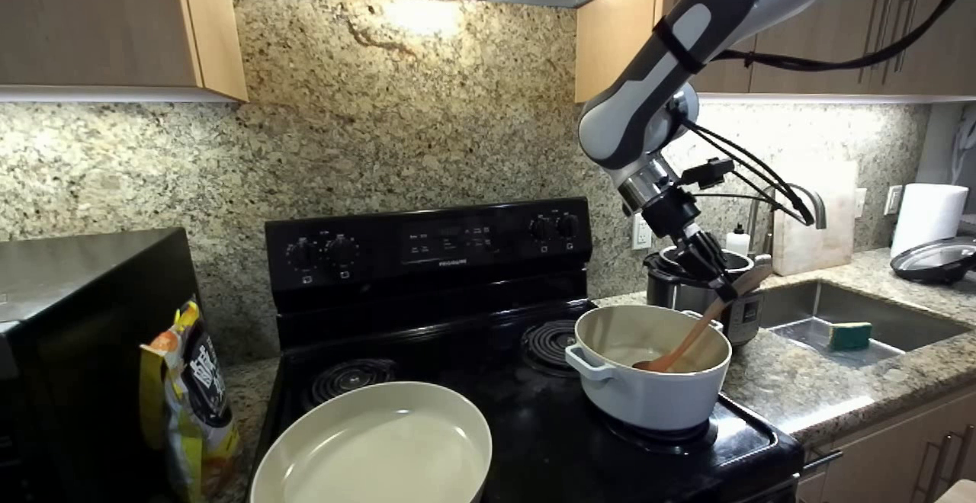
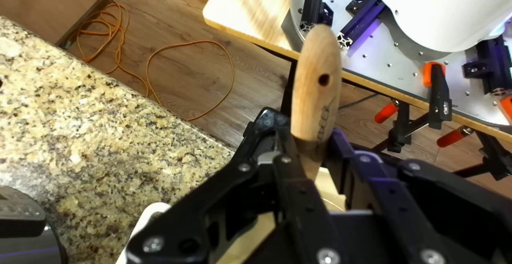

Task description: Use the wooden spatula to stir the water in the pot.

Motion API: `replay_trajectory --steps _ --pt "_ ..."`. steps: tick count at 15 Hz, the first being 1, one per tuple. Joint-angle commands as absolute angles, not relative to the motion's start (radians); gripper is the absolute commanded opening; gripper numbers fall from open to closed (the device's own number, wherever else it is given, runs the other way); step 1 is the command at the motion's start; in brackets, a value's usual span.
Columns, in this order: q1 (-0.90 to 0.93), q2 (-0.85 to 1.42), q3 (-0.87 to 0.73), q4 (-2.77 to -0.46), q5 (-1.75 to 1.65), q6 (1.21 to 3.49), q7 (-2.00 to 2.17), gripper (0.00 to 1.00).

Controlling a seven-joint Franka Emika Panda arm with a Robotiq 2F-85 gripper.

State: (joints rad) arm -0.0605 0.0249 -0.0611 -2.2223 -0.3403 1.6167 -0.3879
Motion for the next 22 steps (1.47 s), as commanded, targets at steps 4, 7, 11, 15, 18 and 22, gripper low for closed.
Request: replay_trajectory --steps 4,7,11,15,18,22 --pt "-0.052 0.046 -0.051 -2.161 -0.346 1.608 -0.357 0.06" --pt "-0.061 0.063 -0.061 -2.134 -0.336 1.601 -0.347 0.06" --pt "-0.068 0.1 -0.074 -2.106 -0.335 1.572 -0.338 0.06" --pt "-0.08 0.118 -0.083 -2.117 -0.333 1.55 -0.346 0.06" --pt "-0.08 0.098 -0.079 -2.148 -0.349 1.549 -0.37 0.06" --pt "-0.064 0.093 -0.054 -2.154 -0.362 1.579 -0.415 0.06"
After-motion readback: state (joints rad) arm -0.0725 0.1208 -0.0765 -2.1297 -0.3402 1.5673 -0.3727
